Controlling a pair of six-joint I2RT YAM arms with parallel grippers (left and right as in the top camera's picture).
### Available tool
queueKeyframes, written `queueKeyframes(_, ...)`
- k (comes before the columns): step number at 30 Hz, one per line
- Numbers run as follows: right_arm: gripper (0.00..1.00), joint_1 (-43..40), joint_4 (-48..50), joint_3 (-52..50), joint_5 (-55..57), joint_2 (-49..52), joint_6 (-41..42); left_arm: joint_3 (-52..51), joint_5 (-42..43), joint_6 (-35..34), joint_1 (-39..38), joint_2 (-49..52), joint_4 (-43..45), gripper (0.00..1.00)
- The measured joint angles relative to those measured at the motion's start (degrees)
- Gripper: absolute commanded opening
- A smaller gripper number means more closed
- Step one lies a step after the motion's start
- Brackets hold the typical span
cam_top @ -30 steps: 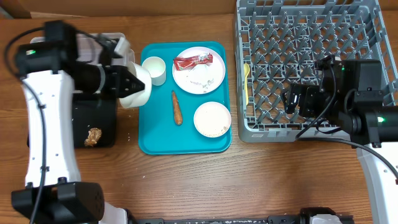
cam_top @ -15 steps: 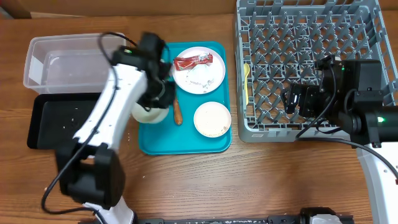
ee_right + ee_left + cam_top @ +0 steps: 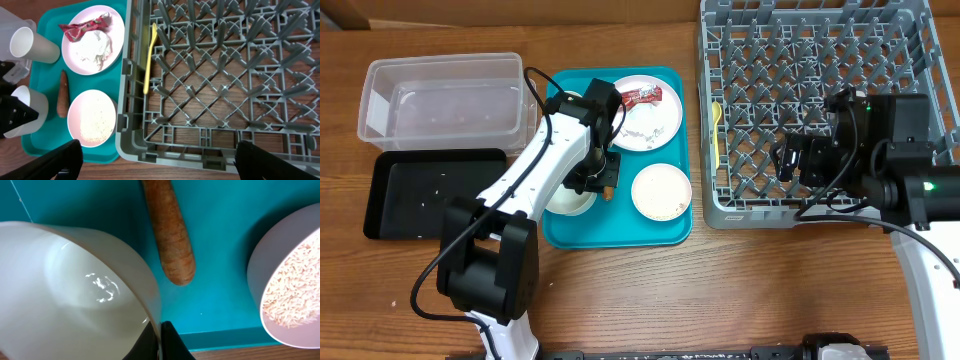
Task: Sort waste into correct bins and load items into the dishwasher
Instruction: 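Return the emptied bowl to the teal tray with the left gripper, then reach the left gripper to the rice bowl and grasp its rim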
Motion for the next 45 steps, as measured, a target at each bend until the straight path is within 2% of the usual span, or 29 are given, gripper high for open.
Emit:
queueKeyframes(1,0.98,0.0,0.0,0.0,0.0,0.2,0.0,0.0,-0.2,-0.1,0.0,0.0,-0.1,0.28)
queueKeyframes(2,0.98,0.0,0.0,0.0,0.0,0.5,0.0,0.0,-0.3,-0.6,0.0,0.0,-0.2,0.4)
queueKeyframes(4,0.98,0.0,-0.1,0.0,0.0,0.8,0.0,0.0,-0.7,-0.7,0.0,0.1,-0.2,0.49)
queueKeyframes(7,0.98,0.0,0.0,0.0,0.0,0.9,0.0,0.0,-0.9,-1.0,0.0,0.2,-0.2,0.52)
queueKeyframes(12,0.99,0.0,0.1,0.0,0.0,0.9,0.0,2.8,0.1,-0.7,0.0,0.5,-2.8,0.54)
queueKeyframes(20,0.99,0.0,0.1,0.0,0.0,0.9,0.0,18.1,4.2,4.3,-2.6,0.9,-4.8,0.52)
queueKeyframes(32,0.99,0.0,0.0,0.0,0.0,0.9,0.0,18.1,3.8,17.2,-18.5,4.6,-4.9,0.43)
queueKeyframes(37,0.99,0.0,-0.5,0.0,0.0,0.9,0.0,18.0,3.5,20.2,-19.7,9.0,-5.0,0.38)
queueKeyframes(45,0.99,0.0,-0.8,0.0,0.0,0.9,0.0,17.5,5.3,23.9,-20.6,13.3,-6.4,0.39)
